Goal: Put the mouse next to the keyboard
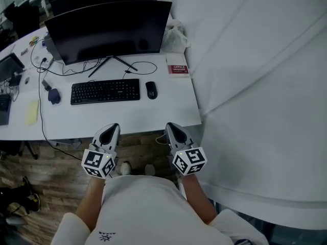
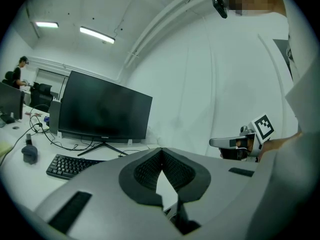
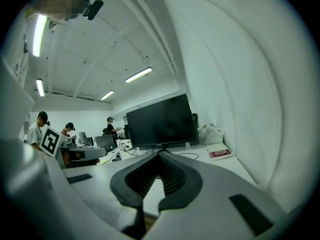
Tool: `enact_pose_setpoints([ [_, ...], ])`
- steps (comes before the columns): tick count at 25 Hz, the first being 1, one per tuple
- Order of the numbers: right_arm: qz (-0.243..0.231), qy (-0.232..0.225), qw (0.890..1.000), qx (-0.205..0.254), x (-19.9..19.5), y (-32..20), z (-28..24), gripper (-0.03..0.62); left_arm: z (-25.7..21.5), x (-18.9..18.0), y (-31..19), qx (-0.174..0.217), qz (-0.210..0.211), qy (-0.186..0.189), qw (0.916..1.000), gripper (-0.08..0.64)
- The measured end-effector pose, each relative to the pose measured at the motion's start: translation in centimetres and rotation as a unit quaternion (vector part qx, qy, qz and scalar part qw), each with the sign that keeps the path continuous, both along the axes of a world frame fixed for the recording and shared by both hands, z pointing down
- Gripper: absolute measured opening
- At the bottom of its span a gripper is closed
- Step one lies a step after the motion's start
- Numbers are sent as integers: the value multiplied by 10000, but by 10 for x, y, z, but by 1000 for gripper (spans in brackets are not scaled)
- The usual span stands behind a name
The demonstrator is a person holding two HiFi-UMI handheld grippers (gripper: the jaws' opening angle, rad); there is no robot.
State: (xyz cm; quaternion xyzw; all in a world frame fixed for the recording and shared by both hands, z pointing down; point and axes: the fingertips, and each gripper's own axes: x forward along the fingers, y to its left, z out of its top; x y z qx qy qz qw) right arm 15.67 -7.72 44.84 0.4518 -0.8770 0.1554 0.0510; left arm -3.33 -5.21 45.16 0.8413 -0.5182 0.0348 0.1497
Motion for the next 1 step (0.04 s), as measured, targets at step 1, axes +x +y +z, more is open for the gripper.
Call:
enact_pose_setpoints([
  [1,6,16,10000,-11,1,0,1,17,0,1,-1,-10,16,3,10000,6],
])
